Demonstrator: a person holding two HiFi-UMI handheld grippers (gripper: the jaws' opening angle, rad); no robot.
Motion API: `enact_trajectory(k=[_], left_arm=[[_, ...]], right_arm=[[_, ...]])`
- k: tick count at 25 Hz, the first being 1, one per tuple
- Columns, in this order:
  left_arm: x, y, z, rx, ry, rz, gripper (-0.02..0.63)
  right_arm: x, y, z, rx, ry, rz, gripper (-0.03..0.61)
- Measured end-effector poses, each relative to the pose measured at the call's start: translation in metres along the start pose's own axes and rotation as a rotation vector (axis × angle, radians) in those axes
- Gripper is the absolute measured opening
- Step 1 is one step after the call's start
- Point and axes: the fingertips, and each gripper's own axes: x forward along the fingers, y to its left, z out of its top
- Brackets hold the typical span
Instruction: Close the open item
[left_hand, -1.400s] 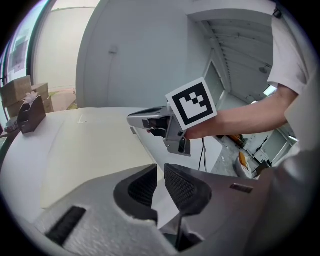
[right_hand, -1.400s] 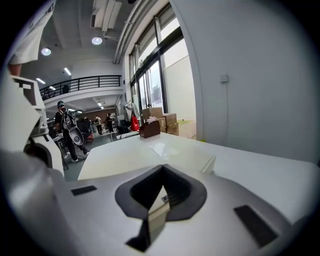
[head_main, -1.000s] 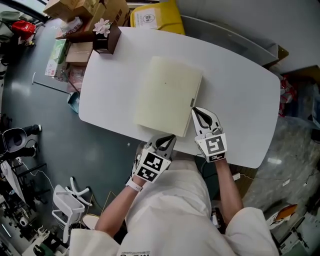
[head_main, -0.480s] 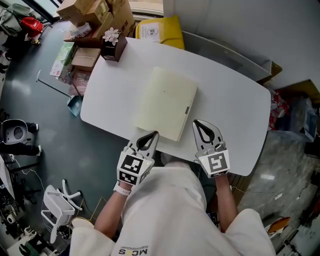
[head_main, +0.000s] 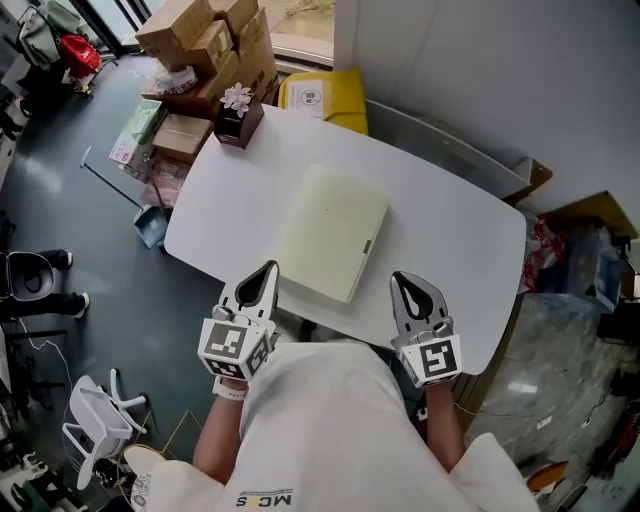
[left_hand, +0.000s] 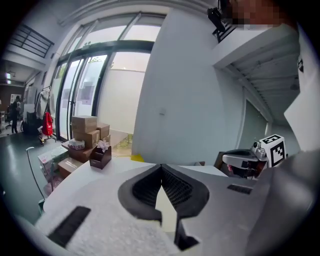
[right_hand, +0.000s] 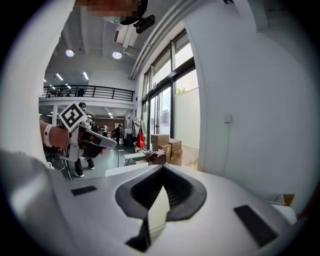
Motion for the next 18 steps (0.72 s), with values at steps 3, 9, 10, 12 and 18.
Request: enact_trajectory(k=[3, 9, 10, 12, 18], left_arm=[[-0.012, 0.007, 0.008, -0.001, -0.021, 0.023, 0.026], [-0.023, 0.018, 0.029, 0.010, -0.090, 0.059, 0.026], [-0.024, 0.018, 0.030, 0.012, -0.097, 0.062, 0.026], [-0.024, 0.018, 0.033, 0.017, -0.108, 0.063, 0.026], [-0.024, 0.014, 0.036, 0.042, -0.126, 0.062, 0.026]], right_arm=[[-0.011, -0.005, 0.002, 0.013, -0.009, -0.026, 0.015], [-0.014, -0.021, 0.010, 0.045, -0.020, -0.076, 0.015], [-0.013, -0.022, 0.012, 0.049, -0.022, -0.083, 0.014], [-0.010, -0.025, 0.017, 0.052, -0.031, -0.092, 0.014], [0.003, -0.024, 0.020, 0.060, -0.026, -0.103, 0.014]])
